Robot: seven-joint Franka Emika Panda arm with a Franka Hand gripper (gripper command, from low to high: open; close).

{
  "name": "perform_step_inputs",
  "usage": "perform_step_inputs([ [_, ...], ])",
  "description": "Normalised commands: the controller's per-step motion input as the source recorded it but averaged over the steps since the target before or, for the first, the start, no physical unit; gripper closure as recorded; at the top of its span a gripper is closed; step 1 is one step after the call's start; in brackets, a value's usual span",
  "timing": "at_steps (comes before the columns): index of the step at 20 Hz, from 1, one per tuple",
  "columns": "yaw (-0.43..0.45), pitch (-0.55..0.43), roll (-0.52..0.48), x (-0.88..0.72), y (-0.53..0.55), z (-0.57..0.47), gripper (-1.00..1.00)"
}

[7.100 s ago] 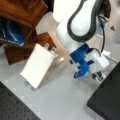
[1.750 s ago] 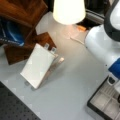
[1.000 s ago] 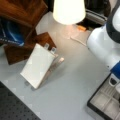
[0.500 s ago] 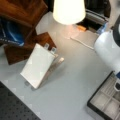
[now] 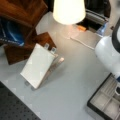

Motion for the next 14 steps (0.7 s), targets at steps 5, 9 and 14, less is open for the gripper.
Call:
perform_step_inputs([
  [5,0.072,0.072,-0.094,-0.14,-0.30,0.05,-1.00],
  [9,0.182,0.117,-0.190,-0.08,-0.42,0.05,-1.00],
  [14,0.263,0.121,-0.191,0.05,-0.51,0.05,-1.00],
])
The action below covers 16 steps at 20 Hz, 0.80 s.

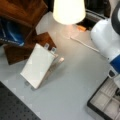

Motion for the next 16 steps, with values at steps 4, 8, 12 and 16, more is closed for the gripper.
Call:
perform_step_inputs([
  [4,0.283,0.144,-0.112,0.11,-0.65,0.07,-1.00],
  [8,0.262,0.157,-0.088,0.17,-0.76,0.11,-1.00],
  [12,0.245,0.189,-0.143,0.16,-0.89,0.24,-1.00],
  [16,0.261,0.193,-0.298,0.12,-0.77,0.28,-1.00],
])
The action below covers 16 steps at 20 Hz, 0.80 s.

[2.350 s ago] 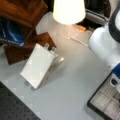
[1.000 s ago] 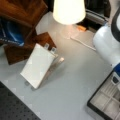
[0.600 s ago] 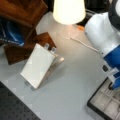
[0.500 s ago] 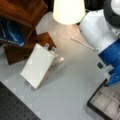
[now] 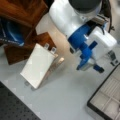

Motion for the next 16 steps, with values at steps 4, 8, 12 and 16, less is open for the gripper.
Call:
perform_step_inputs([
  [4,0.261,0.176,-0.444,0.13,-0.41,0.23,-1.00],
  [8,0.181,0.233,-0.671,0.13,-0.20,0.23,-1.00],
  [12,0.060,0.230,-0.951,0.07,-0.07,0.20,-1.00],
  [16,0.028,0.104,-0.994,-0.07,0.02,0.05,-1.00],
])
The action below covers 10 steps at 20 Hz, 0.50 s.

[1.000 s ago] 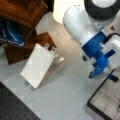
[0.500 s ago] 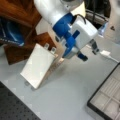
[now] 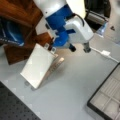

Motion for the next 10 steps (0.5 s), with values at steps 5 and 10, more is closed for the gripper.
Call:
perform_step_inputs([
  [5,0.017,-0.031,-0.713,-0.17,0.00,-0.02,-1.00],
  [10,0.013,-0.054,-0.436,-0.19,-0.10,-0.05,-1.00],
])
